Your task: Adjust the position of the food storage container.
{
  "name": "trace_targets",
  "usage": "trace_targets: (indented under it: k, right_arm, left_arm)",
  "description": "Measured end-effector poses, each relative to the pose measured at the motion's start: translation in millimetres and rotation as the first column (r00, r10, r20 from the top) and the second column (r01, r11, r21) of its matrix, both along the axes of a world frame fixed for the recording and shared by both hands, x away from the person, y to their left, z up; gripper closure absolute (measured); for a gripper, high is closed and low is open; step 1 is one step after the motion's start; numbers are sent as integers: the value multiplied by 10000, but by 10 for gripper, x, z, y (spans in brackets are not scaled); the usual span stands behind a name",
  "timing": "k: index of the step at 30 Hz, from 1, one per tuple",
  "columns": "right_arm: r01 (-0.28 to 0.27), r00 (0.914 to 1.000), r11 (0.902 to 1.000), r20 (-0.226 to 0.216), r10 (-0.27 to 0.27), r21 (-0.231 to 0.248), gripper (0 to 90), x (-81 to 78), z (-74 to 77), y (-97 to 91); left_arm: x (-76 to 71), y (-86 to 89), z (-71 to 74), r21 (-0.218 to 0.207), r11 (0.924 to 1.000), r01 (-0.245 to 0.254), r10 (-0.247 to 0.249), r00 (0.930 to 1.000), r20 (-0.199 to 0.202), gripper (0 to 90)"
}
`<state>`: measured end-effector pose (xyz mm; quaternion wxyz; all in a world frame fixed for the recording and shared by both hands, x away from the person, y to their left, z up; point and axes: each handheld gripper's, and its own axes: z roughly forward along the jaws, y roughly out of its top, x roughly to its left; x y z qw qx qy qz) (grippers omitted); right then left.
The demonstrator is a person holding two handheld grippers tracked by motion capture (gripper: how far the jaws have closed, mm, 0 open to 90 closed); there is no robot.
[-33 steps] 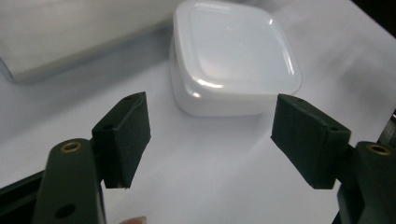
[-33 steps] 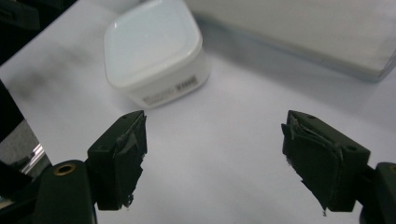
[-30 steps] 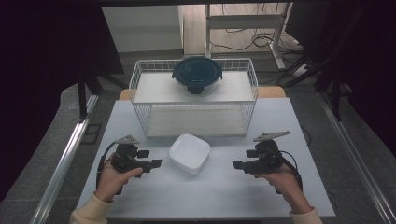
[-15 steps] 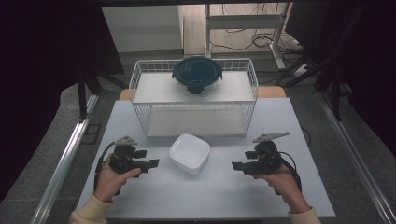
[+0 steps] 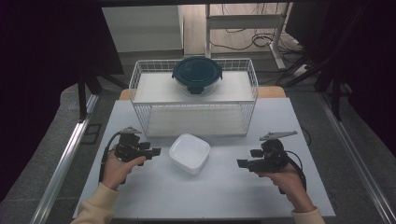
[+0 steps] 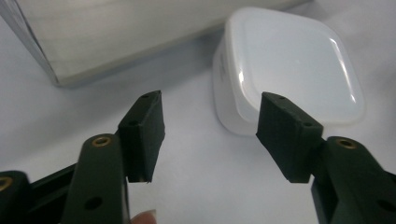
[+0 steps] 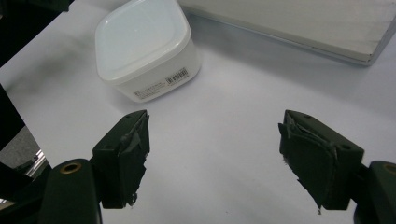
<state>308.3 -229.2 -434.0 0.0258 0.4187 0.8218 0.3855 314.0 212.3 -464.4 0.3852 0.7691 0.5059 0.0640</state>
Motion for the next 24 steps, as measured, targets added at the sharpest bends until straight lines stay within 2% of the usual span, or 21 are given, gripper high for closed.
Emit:
trace_targets:
  k: [2, 7, 13, 16, 18, 21, 24]
  right_arm:
    - [3, 10000, 10000, -21, -3, -5, 237, 0, -3, -2]
    - [26, 10000, 10000, -9, -26, 2, 239, 5, -11, -16]
    - [-20, 9999, 10000, -106, 19, -78, 240, 12, -54, -4]
    - [4, 9998, 10000, -185, -6, -90, 240, 24, -67, -6]
    - [13, 9998, 10000, -198, -14, -79, 240, 27, -72, -4]
    - [-8, 9997, 9999, -237, 6, -103, 240, 29, -80, 7]
    - [16, 9996, 9999, -271, -18, -106, 240, 32, -86, 4]
  left_arm:
    - [32, -9, -5, -66, 10000, 13, -13, 10000, -43, 431]
    - [172, -63, -52, 106, 9999, -116, 117, 9999, -83, 463]
    - [231, -54, -151, 206, 9997, -103, 107, 9998, -186, 507]
    - [301, -48, -189, 181, 9996, -204, 208, 9995, -223, 587]
    - [329, -52, -206, 287, 9995, -152, 159, 9996, -253, 702]
    - [408, -113, -257, 410, 9984, 402, -380, 9980, -512, 836]
    - [420, -170, -266, 439, 9974, 563, -536, 9968, -598, 892]
